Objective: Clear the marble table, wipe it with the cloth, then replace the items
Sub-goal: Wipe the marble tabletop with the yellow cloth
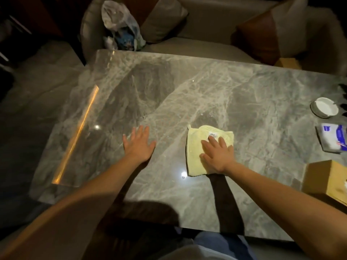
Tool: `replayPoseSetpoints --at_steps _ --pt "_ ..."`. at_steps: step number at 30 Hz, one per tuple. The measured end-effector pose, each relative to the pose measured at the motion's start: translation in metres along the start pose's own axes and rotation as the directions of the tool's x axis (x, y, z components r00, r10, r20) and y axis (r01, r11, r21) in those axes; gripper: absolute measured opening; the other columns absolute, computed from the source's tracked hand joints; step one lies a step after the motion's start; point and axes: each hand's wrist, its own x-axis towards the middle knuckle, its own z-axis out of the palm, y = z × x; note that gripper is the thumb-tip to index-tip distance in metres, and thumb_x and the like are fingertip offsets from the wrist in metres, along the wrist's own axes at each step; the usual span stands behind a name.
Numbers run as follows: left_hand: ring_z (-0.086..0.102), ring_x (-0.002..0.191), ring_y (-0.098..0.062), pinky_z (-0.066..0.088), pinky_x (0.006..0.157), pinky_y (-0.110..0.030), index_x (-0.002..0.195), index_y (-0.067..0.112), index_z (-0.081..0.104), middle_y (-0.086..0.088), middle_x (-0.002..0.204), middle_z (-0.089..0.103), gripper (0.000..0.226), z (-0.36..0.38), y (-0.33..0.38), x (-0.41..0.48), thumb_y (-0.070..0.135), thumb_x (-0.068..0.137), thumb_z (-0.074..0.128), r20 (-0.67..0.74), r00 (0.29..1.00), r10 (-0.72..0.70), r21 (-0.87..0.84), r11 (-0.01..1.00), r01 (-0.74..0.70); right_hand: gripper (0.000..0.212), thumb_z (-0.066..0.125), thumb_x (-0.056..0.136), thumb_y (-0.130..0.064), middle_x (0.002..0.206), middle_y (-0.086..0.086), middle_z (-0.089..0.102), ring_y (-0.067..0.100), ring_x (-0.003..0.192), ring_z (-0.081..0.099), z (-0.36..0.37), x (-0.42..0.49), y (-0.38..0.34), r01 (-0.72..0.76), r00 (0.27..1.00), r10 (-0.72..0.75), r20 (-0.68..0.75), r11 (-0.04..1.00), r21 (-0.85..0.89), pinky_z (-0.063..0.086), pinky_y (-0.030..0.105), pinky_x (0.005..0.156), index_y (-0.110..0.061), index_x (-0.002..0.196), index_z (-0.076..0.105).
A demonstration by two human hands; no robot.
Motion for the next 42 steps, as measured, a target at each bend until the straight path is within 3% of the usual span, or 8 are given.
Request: replayPoseSetpoints --at_steps 6,10,17,23,30,35,39,42 --pt "-0.002 0.148 -0.027 0.002 0.116 -0.058 0.152 0.022 0.006 -0.001 0.161 -0.002 0.067 -0.012 -0.060 0.024 0.051 0.096 0.029 0.054 0.994 -0.093 0.020 0.996 0.092 0.064 0.029 0.097 -0.054 0.162 -0.004 -0.007 0.033 0.146 -0.014 0.013 0.002 -0.018 -0.100 0.993 0.109 -0.040 0.977 0.190 0.004 0.065 0.112 -0.031 0.152 0.005" --pt "-0.004 0.147 -0.029 0.004 0.116 -0.058 0.152 0.023 0.000 0.000 0.161 -0.008 0.069 -0.003 -0.074 0.027 0.053 0.096 0.028 0.125 0.988 -0.093 -0.005 0.996 0.095 0.067 0.022 0.097 -0.057 0.160 -0.004 -0.016 0.034 0.145 -0.020 0.017 0.013 -0.027 -0.153 0.984 0.167 -0.060 0.970 0.187 -0.001 0.067 0.110 -0.030 0.153 -0.004" --pt "-0.006 0.147 -0.027 0.003 0.114 -0.060 0.152 0.022 0.002 0.000 0.161 -0.007 0.070 0.008 -0.083 0.044 0.047 0.096 0.035 -0.030 0.998 -0.048 -0.029 0.998 0.047 0.067 0.012 0.097 -0.057 0.158 -0.003 -0.025 0.036 0.142 -0.027 0.031 0.027 -0.041 -0.217 0.968 0.233 -0.090 0.963 0.159 -0.009 0.068 0.109 -0.028 0.150 -0.017" --pt "-0.003 0.148 -0.023 -0.001 0.113 -0.062 0.151 0.031 0.009 0.005 0.161 -0.001 0.066 -0.003 -0.087 0.105 0.048 0.094 0.038 -0.113 0.993 -0.027 0.000 1.000 0.027 0.068 0.002 0.090 -0.062 0.156 -0.006 -0.029 0.034 0.142 -0.027 0.025 0.051 -0.038 -0.180 0.972 0.193 -0.133 0.978 0.109 -0.013 0.066 0.108 -0.033 0.149 -0.017" --pt "0.012 0.147 -0.027 0.008 0.108 -0.068 0.149 0.028 0.017 -0.003 0.160 0.015 0.059 -0.024 -0.096 0.175 0.046 0.095 0.034 -0.276 0.960 0.039 0.037 0.999 -0.030 0.064 0.014 0.095 -0.058 0.161 -0.004 -0.014 0.034 0.145 -0.019 -0.035 0.153 -0.053 -0.118 0.962 0.124 -0.245 0.992 0.040 -0.009 0.067 0.110 -0.034 0.151 -0.006" --pt "0.007 0.148 -0.027 0.004 0.108 -0.067 0.150 0.026 0.018 -0.003 0.160 0.011 0.062 -0.019 -0.094 0.180 0.046 0.093 0.030 -0.291 0.956 0.028 -0.018 0.999 -0.034 0.062 0.017 0.096 -0.056 0.162 -0.004 -0.007 0.035 0.146 -0.014 -0.088 0.257 -0.092 -0.030 0.953 0.017 -0.302 0.999 -0.037 -0.006 0.068 0.110 -0.034 0.152 0.000" --pt "0.008 0.147 -0.024 0.003 0.111 -0.063 0.148 0.025 0.025 -0.002 0.159 0.017 0.060 -0.016 -0.097 0.185 0.047 0.092 0.032 -0.330 0.943 0.033 -0.019 0.999 -0.041 0.063 0.015 0.095 -0.057 0.162 -0.003 -0.008 0.036 0.146 -0.014 -0.125 0.337 -0.142 -0.003 0.933 -0.002 -0.359 1.000 -0.012 -0.007 0.070 0.109 -0.034 0.152 0.000" --pt "0.006 0.148 -0.023 0.000 0.112 -0.061 0.149 0.029 0.020 -0.001 0.160 0.014 0.060 -0.017 -0.097 0.184 0.047 0.093 0.031 -0.333 0.942 0.035 -0.020 0.999 -0.044 0.065 0.014 0.093 -0.058 0.162 -0.002 -0.007 0.038 0.146 -0.013 -0.137 0.365 -0.167 0.014 0.932 -0.011 -0.363 1.000 0.005 -0.008 0.072 0.107 -0.034 0.152 0.001"
